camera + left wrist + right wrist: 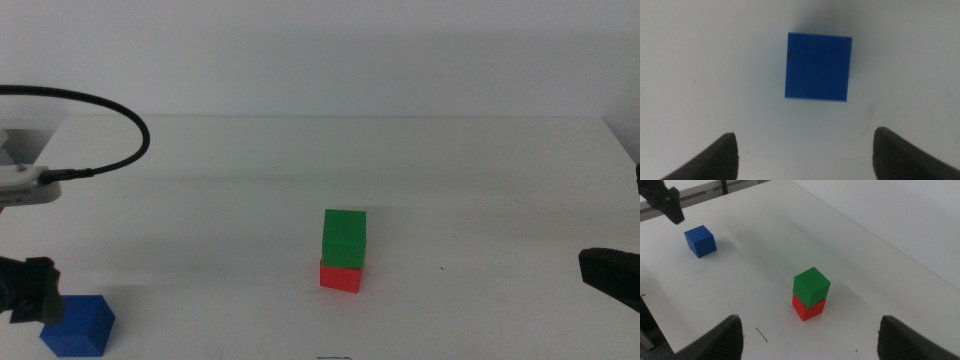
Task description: Stack red cubes first, then green, then blue cubes in a specific spot.
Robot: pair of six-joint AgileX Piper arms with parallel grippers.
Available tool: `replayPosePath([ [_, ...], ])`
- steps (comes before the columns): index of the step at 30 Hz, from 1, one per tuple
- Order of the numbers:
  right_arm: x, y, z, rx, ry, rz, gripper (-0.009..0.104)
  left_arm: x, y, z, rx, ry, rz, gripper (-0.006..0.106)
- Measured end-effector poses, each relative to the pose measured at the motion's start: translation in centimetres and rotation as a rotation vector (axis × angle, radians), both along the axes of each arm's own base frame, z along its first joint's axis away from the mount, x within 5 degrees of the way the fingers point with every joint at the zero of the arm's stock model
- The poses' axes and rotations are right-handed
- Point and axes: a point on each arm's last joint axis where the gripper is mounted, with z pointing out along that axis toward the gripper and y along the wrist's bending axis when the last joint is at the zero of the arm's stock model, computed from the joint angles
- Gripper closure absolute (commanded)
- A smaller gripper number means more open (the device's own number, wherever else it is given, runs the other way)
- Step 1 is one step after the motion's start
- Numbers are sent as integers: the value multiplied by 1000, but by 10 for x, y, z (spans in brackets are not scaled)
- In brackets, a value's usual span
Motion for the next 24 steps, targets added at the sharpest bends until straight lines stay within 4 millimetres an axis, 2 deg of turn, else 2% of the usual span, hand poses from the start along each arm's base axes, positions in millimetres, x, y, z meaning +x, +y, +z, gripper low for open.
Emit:
replayPosePath([
  [14,0,0,0,0,0,0,22,57,4,-55,-51,144,-96,11],
  [24,0,0,0,0,0,0,22,75,4,-84,-92,172,-120,11],
])
